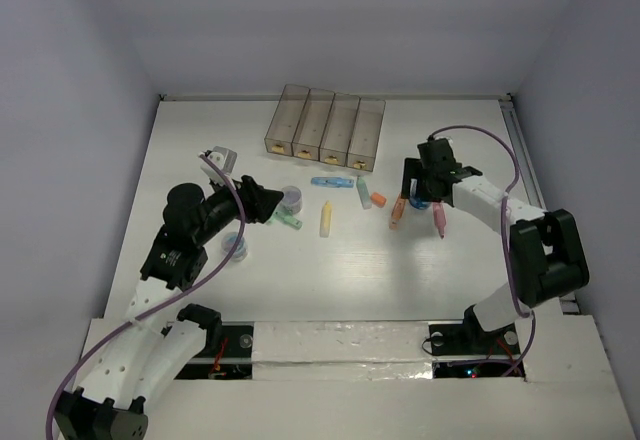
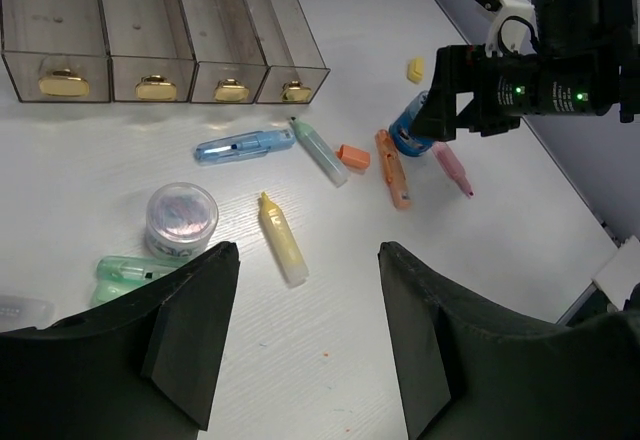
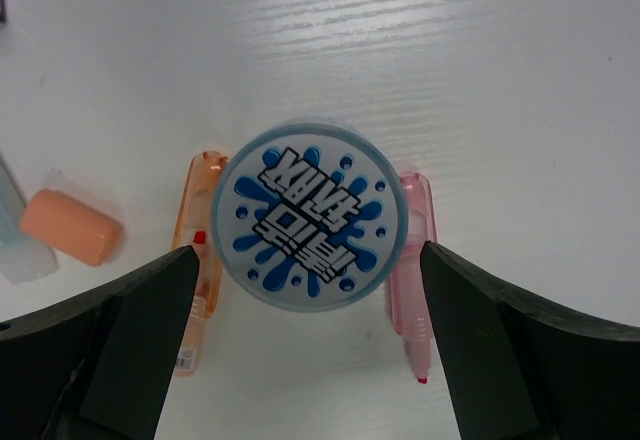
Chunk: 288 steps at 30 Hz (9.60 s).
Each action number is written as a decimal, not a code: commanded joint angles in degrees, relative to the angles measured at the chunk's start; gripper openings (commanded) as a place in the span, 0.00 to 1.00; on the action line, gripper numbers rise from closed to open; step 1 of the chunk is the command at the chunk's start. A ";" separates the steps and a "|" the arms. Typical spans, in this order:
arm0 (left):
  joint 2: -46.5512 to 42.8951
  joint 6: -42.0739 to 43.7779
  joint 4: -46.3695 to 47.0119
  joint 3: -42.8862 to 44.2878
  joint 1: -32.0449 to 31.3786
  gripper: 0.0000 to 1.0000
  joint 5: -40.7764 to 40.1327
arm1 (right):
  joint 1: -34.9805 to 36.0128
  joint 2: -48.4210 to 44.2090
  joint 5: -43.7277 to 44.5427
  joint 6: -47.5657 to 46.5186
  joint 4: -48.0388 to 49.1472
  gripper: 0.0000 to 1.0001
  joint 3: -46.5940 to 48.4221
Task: Sort the stationery into containers
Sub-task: Pick up the stationery from the center of the board, then place the stationery in the storage box, then pick up the stationery from the center of the board, then place the stationery in the storage box, then pick up the stationery from the center of the board, then place the stationery in the storage box.
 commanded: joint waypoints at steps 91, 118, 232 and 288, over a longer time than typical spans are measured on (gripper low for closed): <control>-3.10 1.04 1.21 2.41 2.53 0.52 -4.50 | 6.90 29.79 -15.91 -12.93 13.73 0.50 54.94; -16.36 -1.16 -4.59 9.01 5.43 0.59 -34.92 | 46.29 36.43 -26.68 -22.15 13.57 1.00 43.83; -14.35 -1.25 -0.63 3.55 5.43 0.99 -22.18 | 28.43 21.42 -24.12 -8.71 24.21 1.00 27.49; -13.74 -1.07 -0.19 3.20 4.37 0.99 -18.57 | 12.37 34.14 -9.08 -12.30 15.07 0.35 55.41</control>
